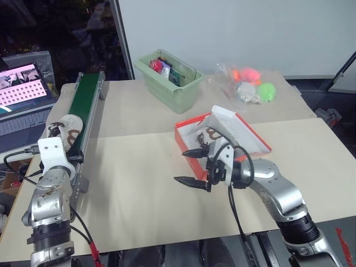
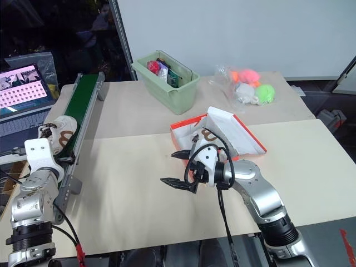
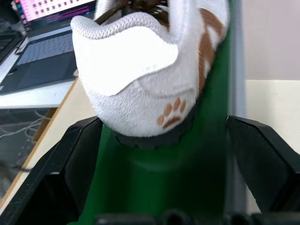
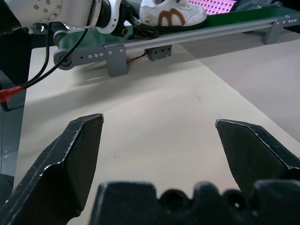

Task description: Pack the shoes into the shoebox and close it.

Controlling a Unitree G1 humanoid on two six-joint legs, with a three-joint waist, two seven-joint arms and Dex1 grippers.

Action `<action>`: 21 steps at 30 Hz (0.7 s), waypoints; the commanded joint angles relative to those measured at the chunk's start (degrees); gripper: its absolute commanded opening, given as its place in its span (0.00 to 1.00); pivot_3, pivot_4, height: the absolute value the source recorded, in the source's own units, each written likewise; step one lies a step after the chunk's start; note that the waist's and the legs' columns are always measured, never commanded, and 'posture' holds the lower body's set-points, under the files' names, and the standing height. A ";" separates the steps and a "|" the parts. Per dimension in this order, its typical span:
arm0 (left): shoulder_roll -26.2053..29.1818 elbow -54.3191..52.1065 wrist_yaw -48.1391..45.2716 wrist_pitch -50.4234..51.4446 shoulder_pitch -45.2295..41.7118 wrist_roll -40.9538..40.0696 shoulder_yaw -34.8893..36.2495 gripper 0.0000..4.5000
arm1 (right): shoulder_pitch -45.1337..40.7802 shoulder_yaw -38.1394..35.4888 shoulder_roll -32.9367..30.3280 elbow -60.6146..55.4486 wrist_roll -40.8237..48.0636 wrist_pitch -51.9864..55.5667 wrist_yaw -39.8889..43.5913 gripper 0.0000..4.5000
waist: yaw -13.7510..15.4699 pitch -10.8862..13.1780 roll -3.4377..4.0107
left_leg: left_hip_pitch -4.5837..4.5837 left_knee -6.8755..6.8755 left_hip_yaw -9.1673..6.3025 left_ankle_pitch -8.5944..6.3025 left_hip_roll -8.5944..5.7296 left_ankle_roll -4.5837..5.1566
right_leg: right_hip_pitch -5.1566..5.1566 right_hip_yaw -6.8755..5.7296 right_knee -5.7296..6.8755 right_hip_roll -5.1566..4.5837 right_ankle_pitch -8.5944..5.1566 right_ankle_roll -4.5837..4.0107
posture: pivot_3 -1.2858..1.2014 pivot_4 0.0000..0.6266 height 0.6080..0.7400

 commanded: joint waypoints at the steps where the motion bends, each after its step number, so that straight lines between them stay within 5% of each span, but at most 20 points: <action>1: -0.38 -0.61 0.67 0.23 -1.25 -0.60 1.31 0.99 | -1.46 -1.65 0.27 -2.42 1.58 0.50 -0.69 1.00 | 0.04 0.00 0.00 | 0.02 0.00 0.00 0.00 0.00 0.00 | 0.02 0.00 0.00 0.00 0.00 0.00 | 0.52 0.24 1.00; 3: -0.66 -1.28 0.33 -0.82 -1.63 -0.89 1.15 0.99 | -1.88 -2.03 0.30 -2.32 1.95 0.80 -0.91 1.00 | 0.12 0.00 0.00 | 0.03 0.00 0.00 0.00 0.00 0.00 | 0.03 0.00 0.00 0.00 0.00 0.00 | 0.52 0.24 1.00; 8: -0.93 -1.23 -0.23 -1.38 -1.86 -0.95 0.63 0.61 | -2.79 -2.66 0.45 -1.78 2.31 1.01 -1.79 1.00 | 0.30 -0.02 -0.04 | 0.02 0.00 0.00 -0.01 0.00 0.01 | 0.04 -0.01 -0.03 0.00 0.00 0.00 | 0.52 0.24 1.00; 10: -0.96 -1.02 -0.23 -1.45 -1.92 -0.95 0.54 0.53 | -2.98 -2.75 0.48 -1.61 2.37 1.05 -2.07 1.00 | 0.18 -0.02 -0.04 | 0.02 0.00 0.00 -0.01 0.00 0.01 | 0.04 -0.01 -0.04 0.00 0.00 0.00 | 0.52 0.24 1.00; 21: -1.44 -1.06 -0.25 -4.66 -2.91 -0.26 -1.03 0.46 | -3.60 -3.16 0.75 -0.86 2.07 0.72 -3.27 1.00 | 0.46 -0.02 -0.04 | 0.13 0.00 0.00 0.00 0.00 -0.01 | 0.17 -0.03 -0.03 0.00 0.00 0.00 | 0.52 0.24 1.00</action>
